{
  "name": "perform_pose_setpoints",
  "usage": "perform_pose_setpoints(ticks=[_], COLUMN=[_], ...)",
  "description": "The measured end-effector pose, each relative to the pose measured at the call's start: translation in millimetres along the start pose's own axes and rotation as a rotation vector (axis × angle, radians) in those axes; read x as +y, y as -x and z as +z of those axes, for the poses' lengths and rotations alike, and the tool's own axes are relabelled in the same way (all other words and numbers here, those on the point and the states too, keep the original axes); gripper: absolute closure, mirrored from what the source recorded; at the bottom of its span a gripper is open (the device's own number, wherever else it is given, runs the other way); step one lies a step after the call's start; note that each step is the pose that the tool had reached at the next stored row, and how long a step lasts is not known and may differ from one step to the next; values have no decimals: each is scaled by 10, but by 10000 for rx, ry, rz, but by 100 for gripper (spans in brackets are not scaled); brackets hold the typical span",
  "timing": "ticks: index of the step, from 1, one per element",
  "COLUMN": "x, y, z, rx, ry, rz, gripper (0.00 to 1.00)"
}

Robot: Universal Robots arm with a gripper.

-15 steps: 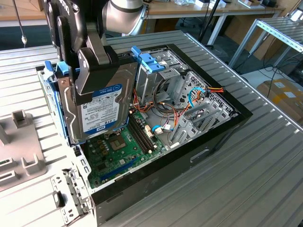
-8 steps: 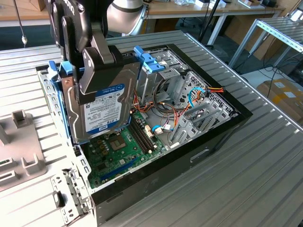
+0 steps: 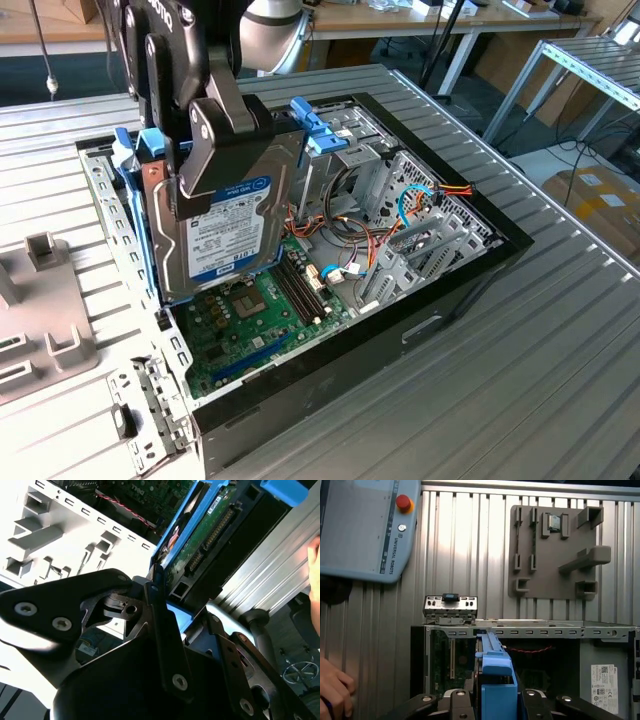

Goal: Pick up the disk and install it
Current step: 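Pick up the disk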

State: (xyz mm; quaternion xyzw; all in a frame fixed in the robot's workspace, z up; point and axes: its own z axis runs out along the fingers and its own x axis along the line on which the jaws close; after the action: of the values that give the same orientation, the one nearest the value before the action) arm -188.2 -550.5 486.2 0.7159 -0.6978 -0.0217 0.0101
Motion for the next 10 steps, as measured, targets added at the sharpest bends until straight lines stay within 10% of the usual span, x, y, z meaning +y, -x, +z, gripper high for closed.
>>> perform_pose_setpoints(ticks=[10], x=[-47], y=[-3], z=[-1], rx=[26], ry=[1], rz=[1], gripper=[63])
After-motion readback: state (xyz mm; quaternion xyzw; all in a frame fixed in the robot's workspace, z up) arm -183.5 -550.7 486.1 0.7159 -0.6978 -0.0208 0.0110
